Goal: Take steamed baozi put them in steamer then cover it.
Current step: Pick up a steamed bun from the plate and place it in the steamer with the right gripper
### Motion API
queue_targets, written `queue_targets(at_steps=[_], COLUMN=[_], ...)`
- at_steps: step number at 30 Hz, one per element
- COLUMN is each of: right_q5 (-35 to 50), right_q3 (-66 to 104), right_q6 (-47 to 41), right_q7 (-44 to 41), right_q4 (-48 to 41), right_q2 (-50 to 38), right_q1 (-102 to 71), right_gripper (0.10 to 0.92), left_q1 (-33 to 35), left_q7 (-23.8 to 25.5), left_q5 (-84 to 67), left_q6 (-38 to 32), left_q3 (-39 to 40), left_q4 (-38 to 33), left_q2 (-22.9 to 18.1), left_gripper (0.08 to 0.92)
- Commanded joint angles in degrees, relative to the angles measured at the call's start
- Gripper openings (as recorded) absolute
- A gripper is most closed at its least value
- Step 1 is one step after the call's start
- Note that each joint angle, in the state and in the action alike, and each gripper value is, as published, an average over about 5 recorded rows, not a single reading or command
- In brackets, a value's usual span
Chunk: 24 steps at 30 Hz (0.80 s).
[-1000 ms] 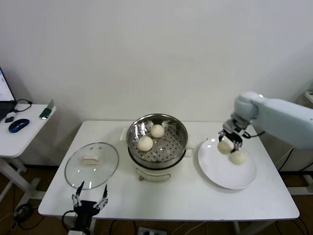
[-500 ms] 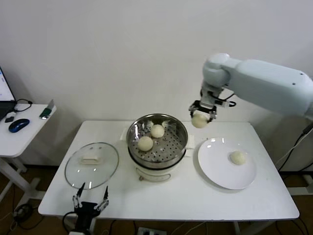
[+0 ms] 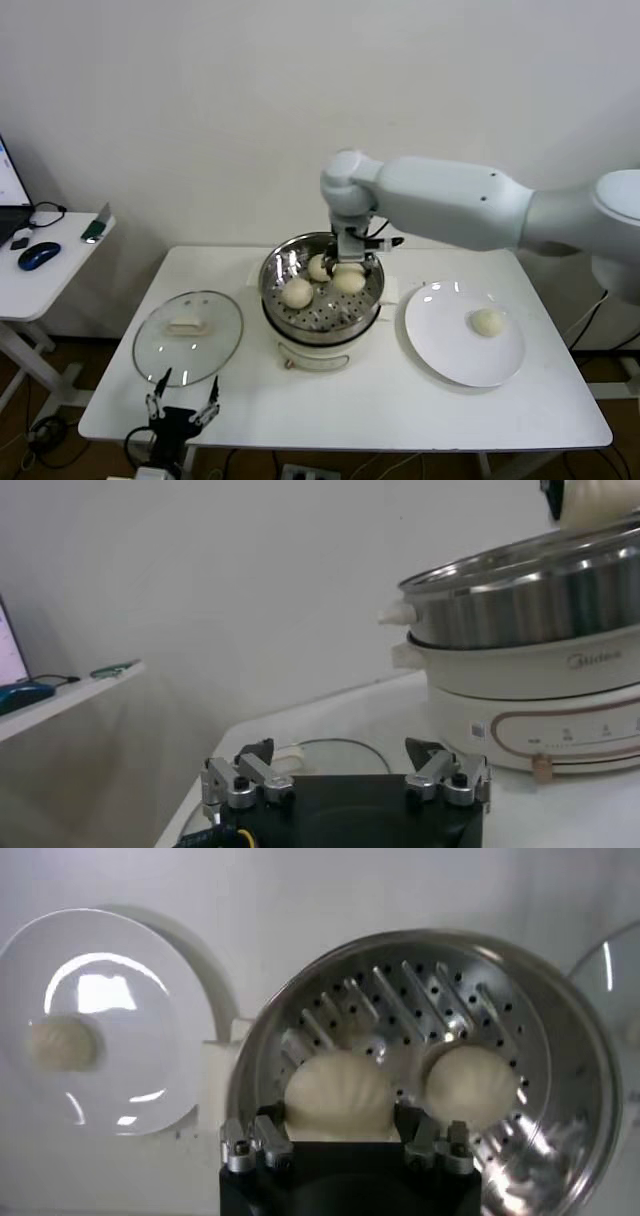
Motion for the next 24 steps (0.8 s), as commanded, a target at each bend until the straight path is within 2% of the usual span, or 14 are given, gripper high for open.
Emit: queue_targets(at_steps=[1, 14, 19, 24], right_q5=[-1.6, -1.8, -1.6, -1.3], right_q3=[-0.5, -1.5, -1.3, 0.8], right_q6=[1.0, 1.0, 0.5, 0.5], right_q7=[-0.2, 0.8, 1.0, 1.2], right_q4=[-0.4, -3.2, -3.6, -3.6], right_q2=[5.0, 5.5, 5.1, 3.7], right_q1=[-4.9, -6.3, -5.7, -3.6], right_gripper=[0.713, 0.726, 0.803, 0.822], left_q1=[-0.1, -0.6, -1.0, -1.1], left_q7=[-0.1, -0.2, -0.2, -0.2], left_q5=[-0.8, -1.2, -1.3, -1.3], left_q6=[0.2, 0.3, 0.5, 0.6], left_q3=[-0.2, -0.4, -0.7, -0.7], left_q4=[0.2, 0.8, 0.8, 0.7], left_q2=[0.4, 0.3, 0.3, 0.3], left_gripper=[0.823, 0.823, 0.823, 0.823])
